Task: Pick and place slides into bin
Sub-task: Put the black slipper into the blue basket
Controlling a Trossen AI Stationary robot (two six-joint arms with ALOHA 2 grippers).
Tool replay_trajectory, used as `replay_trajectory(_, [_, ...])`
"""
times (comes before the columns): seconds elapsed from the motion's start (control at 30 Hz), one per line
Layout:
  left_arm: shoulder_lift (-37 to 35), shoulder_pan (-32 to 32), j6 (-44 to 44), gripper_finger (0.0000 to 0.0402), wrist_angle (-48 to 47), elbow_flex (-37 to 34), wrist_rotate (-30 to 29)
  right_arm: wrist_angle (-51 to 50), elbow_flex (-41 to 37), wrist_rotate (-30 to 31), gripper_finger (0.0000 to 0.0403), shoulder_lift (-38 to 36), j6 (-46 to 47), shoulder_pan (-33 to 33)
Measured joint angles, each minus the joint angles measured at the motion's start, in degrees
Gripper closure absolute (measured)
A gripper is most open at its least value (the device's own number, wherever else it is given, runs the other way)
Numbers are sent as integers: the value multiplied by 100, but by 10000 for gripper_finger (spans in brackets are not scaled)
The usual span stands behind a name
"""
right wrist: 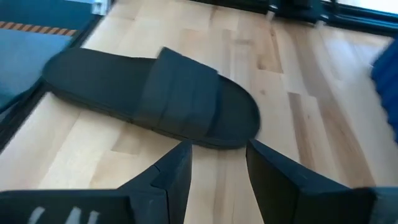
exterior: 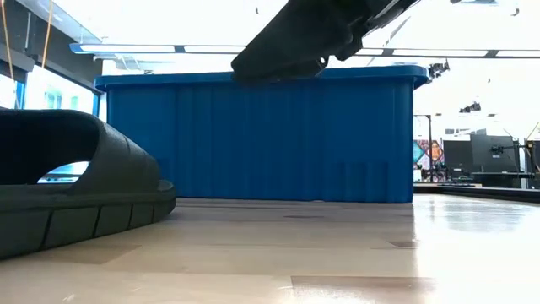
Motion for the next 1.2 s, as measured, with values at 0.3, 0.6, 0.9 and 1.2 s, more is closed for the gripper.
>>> replay_trajectory(0.3, [60,-2285,-2201,273,11,-1605,-1797,-561,0,738,261,0,955,33])
replay_trajectory(0.6, [58,-2952,-3912,263,2566,-4460,-1707,-163,0,914,261,0,655,-53])
replay_trajectory(0.9, [58,-2489,-3388,233,4588,-5486,-1534,63,0,546,261,0,515,-359])
replay_trajectory(1.2, [344,-2226,-3087,219,5280,-5510,-1504,-56,0,114,261,0,512,-460])
